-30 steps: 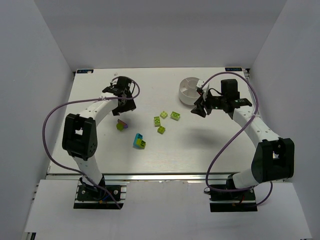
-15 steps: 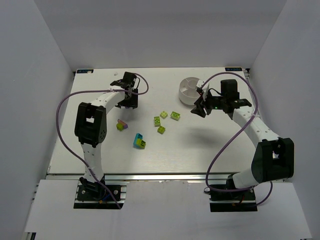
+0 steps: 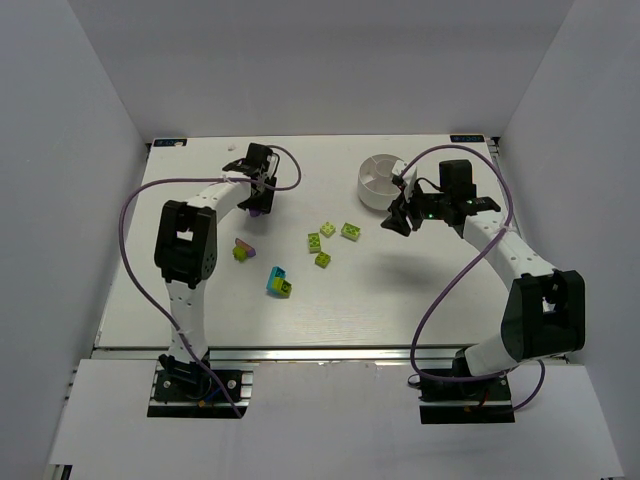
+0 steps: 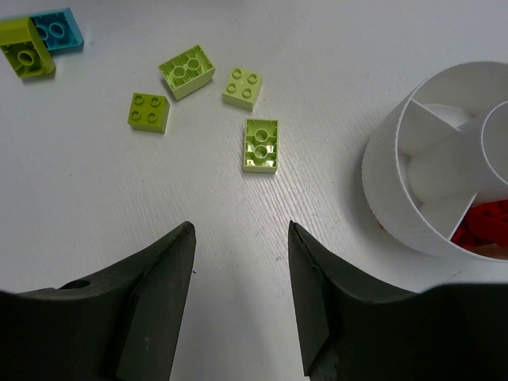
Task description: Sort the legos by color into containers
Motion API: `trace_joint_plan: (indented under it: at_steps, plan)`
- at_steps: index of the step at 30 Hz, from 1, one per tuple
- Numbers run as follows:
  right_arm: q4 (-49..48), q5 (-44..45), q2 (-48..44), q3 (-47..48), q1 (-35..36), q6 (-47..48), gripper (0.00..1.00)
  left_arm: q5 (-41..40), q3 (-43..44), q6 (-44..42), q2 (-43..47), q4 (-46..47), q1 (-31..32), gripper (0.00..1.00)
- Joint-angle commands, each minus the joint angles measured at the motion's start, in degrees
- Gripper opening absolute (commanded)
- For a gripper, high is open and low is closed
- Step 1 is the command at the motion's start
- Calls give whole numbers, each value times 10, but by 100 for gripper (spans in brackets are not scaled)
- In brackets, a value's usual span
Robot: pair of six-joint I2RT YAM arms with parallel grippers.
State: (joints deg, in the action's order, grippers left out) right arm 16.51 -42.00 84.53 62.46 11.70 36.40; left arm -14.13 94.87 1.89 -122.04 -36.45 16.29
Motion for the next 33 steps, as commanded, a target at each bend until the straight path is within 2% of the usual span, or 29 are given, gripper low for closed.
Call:
trace_joint_plan:
  at_steps: [1, 12, 17, 19, 21, 25, 26, 28, 30, 31, 33]
  plan:
    - [-3, 0, 0, 25, -1, -2, 56, 20, 20, -17, -6, 30, -10, 59]
    - [6, 3, 2, 39, 0, -3, 56, 37, -21, -15, -1, 81, -15, 49]
    - [11, 1, 3, 45, 0, -12, 56, 59, -64, -11, 23, 118, -16, 30]
    - [10, -3, 3, 48, 0, -19, 56, 72, -81, -11, 45, 128, -15, 26]
    - [10, -11, 3, 52, 1, -39, 55, 107, -111, -14, 66, 144, -15, 18]
    - [17, -29, 16, 68, 15, -96, 53, 200, -174, -12, 152, 189, -16, 11]
    - [21, -39, 21, 73, 19, -112, 53, 245, -190, -12, 172, 204, -15, 9]
    - [26, -48, 38, 93, 29, -168, 52, 290, -244, -11, 210, 233, -16, 7]
    - [21, -60, 51, 108, 41, -215, 52, 356, -287, -10, 277, 294, -14, 6]
    - [19, -60, 69, 119, 45, -270, 52, 375, -328, -7, 300, 319, -12, 6]
    - [22, -69, 91, 158, 55, -323, 52, 412, -368, 5, 364, 392, -11, 5]
